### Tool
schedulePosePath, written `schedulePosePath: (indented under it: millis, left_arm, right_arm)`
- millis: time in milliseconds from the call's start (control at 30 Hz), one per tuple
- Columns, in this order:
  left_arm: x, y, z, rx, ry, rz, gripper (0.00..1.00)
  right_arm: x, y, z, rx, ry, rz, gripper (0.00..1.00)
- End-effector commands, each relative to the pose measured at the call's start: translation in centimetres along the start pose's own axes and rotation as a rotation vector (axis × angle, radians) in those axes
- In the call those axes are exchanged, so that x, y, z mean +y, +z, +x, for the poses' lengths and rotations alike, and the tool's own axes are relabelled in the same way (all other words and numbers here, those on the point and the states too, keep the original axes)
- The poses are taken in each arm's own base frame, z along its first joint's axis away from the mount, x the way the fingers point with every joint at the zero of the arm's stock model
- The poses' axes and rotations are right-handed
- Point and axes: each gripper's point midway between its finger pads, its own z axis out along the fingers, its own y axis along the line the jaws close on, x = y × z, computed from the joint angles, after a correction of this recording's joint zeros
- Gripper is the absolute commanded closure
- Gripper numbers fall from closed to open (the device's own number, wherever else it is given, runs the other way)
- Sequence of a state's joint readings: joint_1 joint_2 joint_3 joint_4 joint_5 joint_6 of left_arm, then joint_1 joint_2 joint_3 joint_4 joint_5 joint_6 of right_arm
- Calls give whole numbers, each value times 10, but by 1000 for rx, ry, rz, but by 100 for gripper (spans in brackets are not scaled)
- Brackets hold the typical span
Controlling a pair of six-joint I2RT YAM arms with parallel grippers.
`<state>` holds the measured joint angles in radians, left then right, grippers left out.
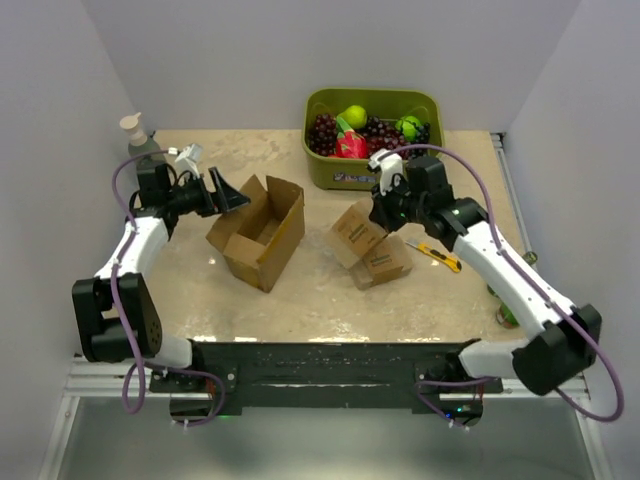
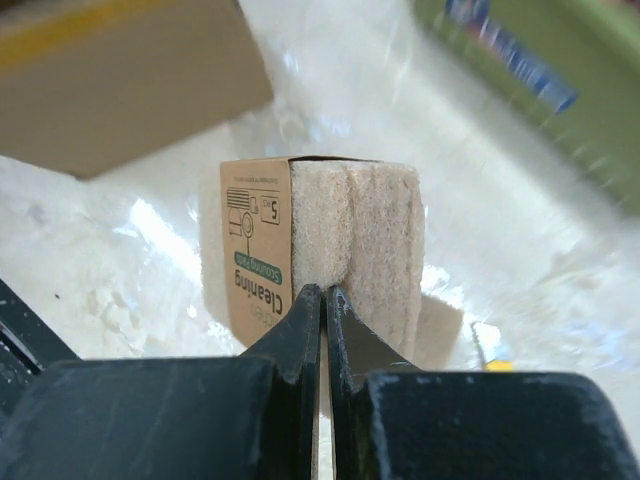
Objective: Unpack the express box
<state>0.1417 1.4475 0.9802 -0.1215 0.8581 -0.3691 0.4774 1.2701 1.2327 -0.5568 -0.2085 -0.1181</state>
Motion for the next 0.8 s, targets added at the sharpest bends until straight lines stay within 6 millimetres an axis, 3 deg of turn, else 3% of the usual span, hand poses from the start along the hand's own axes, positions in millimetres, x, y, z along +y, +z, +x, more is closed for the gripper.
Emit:
schedulePosePath:
  millis: [0, 133, 267, 300, 333, 367, 433, 467, 567, 600, 667, 767]
  left_arm:
    - [-13, -5, -11, -22, 74, 48, 0]
    - [-18, -13, -11, -31, 107, 29, 0]
    - [-24, -18, -15, -45, 134, 32, 0]
    - [-26, -20, -17, -56, 144, 34, 0]
    - [-29, -21, -19, -64, 153, 40, 0]
    - [-30, -23, -22, -72, 156, 42, 0]
    - [-37, -29, -33, -99, 186, 48, 0]
    - [-39, -31, -37, -109, 206, 48, 0]
    - [-43, -42, -57, -144, 299, 5, 0]
    - [-38, -47, -70, -160, 319, -63, 0]
    - [-25, -52, -85, -182, 390, -162, 0]
    - [-3, -63, -113, -225, 408, -333, 0]
  right_arm:
    - [-16, 31, 20, 45, 144, -42, 100]
    - [-28, 54, 34, 69, 171, -40, 100]
    - [-47, 59, 66, 157, 229, 28, 100]
    - [-51, 58, 72, 172, 242, 38, 93]
    - [-53, 56, 76, 188, 249, 47, 58]
    - [-60, 52, 74, 180, 257, 67, 45]
    - [-66, 39, 53, 124, 243, 78, 17]
    - [-71, 29, 27, 63, 204, 83, 1]
    - [-78, 0, -27, -66, 104, 126, 1]
    - [-79, -7, -35, -87, 88, 140, 1]
    - [-93, -27, -46, -122, 82, 245, 1]
    - [-120, -47, -31, -104, 164, 455, 1]
